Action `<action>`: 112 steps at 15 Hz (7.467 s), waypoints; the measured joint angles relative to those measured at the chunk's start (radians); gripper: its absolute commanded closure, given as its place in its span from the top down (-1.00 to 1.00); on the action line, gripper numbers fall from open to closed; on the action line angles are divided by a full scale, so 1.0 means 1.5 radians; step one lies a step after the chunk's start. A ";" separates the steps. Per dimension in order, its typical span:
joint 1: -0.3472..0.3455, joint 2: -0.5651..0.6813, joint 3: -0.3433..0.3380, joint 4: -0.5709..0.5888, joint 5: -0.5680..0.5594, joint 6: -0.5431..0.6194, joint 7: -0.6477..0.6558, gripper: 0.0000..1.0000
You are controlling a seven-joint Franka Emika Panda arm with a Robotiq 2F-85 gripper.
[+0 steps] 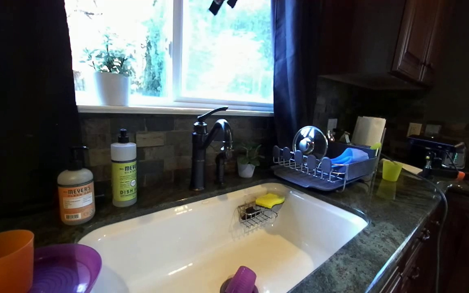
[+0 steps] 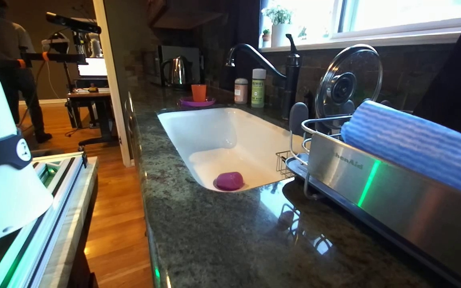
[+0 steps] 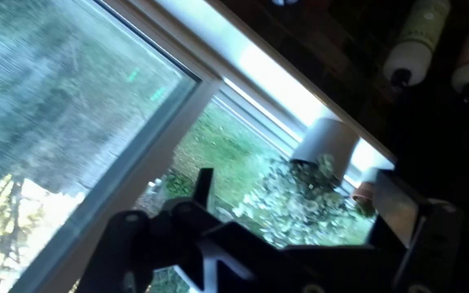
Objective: Put the orange cup onto the windowsill
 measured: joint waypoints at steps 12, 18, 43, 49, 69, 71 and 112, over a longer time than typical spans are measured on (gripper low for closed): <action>0.097 0.208 -0.006 0.137 0.066 0.092 -0.076 1.00; 0.165 0.349 -0.004 0.256 0.209 0.019 -0.123 1.00; 0.399 0.713 -0.119 0.651 0.294 -0.373 0.256 1.00; 0.414 0.779 -0.143 0.707 0.351 -0.410 0.390 1.00; 0.409 0.852 -0.137 0.781 0.359 -0.470 0.377 0.42; 0.416 0.865 -0.144 0.803 0.359 -0.471 0.377 0.08; 0.478 0.849 -0.229 0.994 0.355 -0.630 0.642 -0.98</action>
